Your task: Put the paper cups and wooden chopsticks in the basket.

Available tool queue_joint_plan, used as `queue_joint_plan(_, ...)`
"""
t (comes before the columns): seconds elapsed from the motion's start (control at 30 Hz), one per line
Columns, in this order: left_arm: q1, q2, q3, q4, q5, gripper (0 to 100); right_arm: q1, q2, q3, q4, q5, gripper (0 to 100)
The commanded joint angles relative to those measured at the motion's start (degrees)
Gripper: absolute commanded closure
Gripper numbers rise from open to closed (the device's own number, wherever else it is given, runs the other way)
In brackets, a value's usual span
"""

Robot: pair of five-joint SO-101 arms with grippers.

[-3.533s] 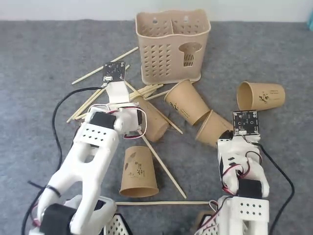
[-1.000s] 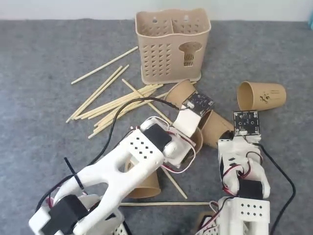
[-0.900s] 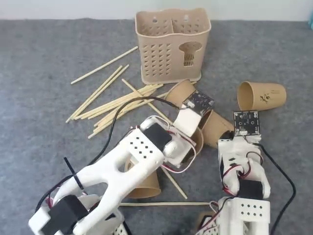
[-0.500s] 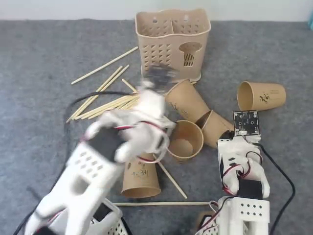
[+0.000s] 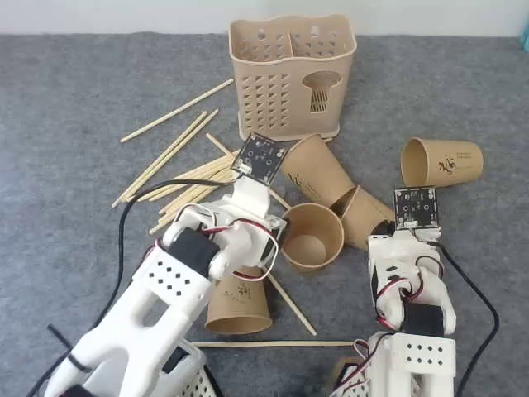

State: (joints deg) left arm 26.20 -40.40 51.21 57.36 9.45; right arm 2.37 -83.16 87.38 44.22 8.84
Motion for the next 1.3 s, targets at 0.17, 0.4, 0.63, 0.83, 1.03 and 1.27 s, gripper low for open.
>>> queue_joint_plan(0.17, -0.3, 9.0, -0.7, -7.0, -0.3, 87, 0.0, -1.4, -1.1, -0.9, 0.6, 96.7)
queue_joint_plan(0.4, -0.4, 16.8, -4.7, -8.2, -0.2, 91, 0.0, -1.4, -1.1, -0.9, 0.6, 96.7)
queue_joint_plan(0.63, -0.5, 16.8, -11.6, -1.8, -0.2, 99, 0.0, -1.4, -1.1, -0.9, 0.6, 96.7)
queue_joint_plan(0.83, -0.9, 16.8, -23.7, 7.9, 1.1, 99, 0.0, -1.4, -1.1, -0.9, 0.6, 96.7)
queue_joint_plan(1.03, -6.6, 17.2, -36.4, 11.9, 10.8, 99, 0.0, -1.4, -1.1, -0.9, 0.6, 96.6)
queue_joint_plan(1.27, -8.7, 17.3, -50.3, 12.0, 20.9, 99, 0.0, -1.4, -0.9, -1.3, 0.6, 96.6)
